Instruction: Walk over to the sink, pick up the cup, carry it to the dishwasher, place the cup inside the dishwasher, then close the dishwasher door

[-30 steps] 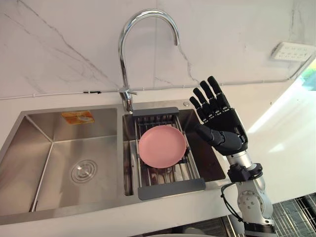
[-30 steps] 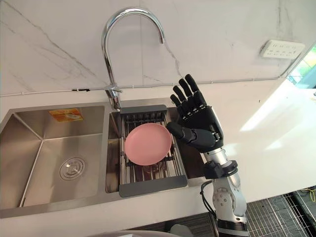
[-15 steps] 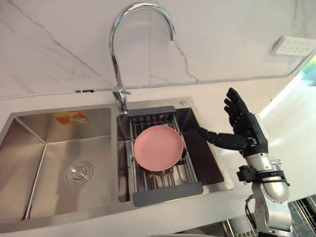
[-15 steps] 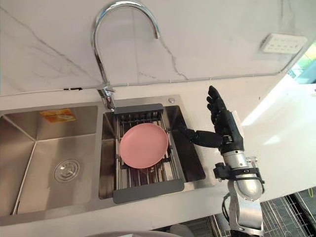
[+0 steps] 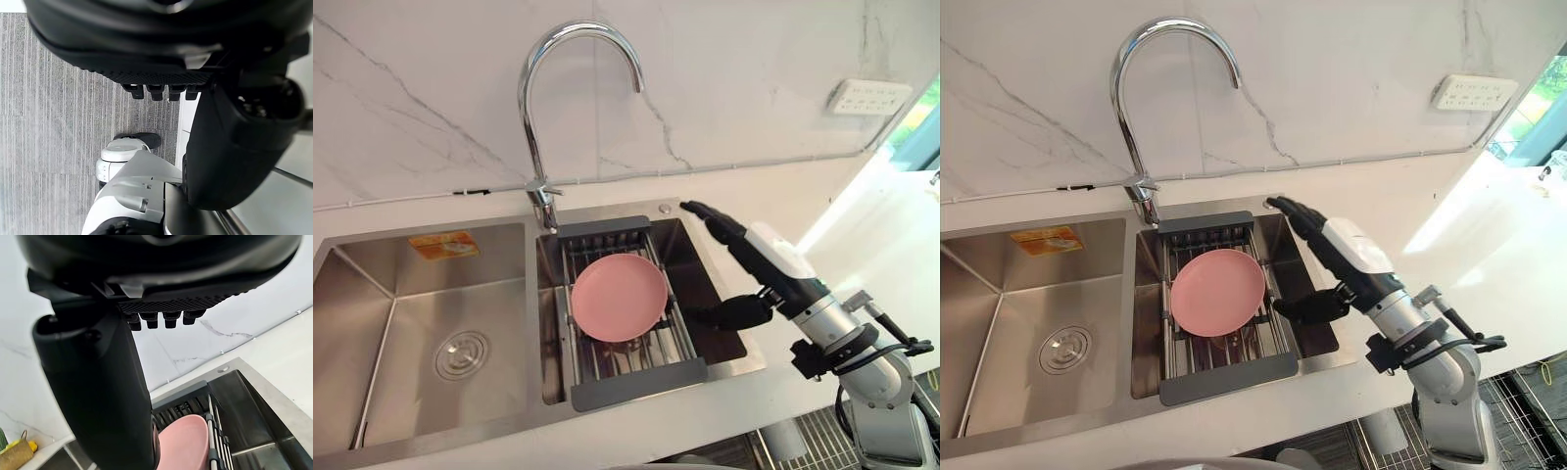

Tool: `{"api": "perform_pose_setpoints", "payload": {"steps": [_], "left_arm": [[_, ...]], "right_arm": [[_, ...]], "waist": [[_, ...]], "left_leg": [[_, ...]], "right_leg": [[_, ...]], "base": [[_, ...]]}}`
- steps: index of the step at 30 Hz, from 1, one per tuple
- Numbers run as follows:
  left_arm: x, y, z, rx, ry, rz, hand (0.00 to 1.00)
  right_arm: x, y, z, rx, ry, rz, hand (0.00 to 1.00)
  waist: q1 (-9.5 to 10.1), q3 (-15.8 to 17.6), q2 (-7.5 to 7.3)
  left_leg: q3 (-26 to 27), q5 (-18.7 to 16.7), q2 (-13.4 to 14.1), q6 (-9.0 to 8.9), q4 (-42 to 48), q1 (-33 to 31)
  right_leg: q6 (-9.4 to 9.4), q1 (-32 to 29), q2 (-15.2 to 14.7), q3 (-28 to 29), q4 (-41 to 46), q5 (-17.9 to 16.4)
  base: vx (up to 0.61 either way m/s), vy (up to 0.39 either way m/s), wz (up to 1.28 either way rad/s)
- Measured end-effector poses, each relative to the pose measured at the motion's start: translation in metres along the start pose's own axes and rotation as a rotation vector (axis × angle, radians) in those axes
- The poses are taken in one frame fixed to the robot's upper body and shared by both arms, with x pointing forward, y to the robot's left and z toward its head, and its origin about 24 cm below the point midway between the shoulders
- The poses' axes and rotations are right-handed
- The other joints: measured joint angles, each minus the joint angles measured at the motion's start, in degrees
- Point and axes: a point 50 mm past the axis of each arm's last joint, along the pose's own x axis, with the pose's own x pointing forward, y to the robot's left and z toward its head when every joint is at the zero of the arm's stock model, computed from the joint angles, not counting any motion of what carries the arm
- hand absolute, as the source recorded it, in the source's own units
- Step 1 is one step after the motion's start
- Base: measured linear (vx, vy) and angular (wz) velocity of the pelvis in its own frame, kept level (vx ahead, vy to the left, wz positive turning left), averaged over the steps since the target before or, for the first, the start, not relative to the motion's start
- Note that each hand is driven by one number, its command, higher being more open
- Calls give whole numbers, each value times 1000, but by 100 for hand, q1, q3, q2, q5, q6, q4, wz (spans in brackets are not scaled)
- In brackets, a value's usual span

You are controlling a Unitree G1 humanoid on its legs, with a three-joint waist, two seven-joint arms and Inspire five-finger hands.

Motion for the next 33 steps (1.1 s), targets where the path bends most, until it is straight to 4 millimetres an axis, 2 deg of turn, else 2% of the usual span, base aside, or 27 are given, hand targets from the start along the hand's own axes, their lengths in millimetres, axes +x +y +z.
{"api": "perform_pose_setpoints", "payload": {"steps": [11, 18, 25, 33], "left_arm": [[0, -1, 1, 20, 13, 11, 100], [0, -3, 4, 21, 13, 8, 100], [0, -4, 5, 21, 23, 6, 100], [1, -6, 5, 37, 41, -1, 100]], "right_arm": [[16, 21, 9, -174, -33, 133, 100], [28, 34, 2, -236, -21, 184, 100], [36, 46, 4, -283, -49, 224, 100], [39, 65, -2, -323, -50, 330, 100]], "waist": [[31, -91, 30], [161, -111, 45], [184, -151, 80], [262, -207, 134]], "left_leg": [[-37, -1, 1, -1, 1, -33], [-130, 2, 0, 1, 6, -40], [-211, 28, -6, 40, 17, -48], [-357, 64, -12, 29, 7, -51]], "right_leg": [[-2, 8, -1, -46, -32, 4], [0, 77, -2, -143, -95, 19], [1, 104, -9, -209, -104, 19], [8, 159, -29, -353, -130, 15]], "base": [[-9, 3, 2], [-11, 5, 7], [-20, 10, 5], [-25, 11, 9]]}}
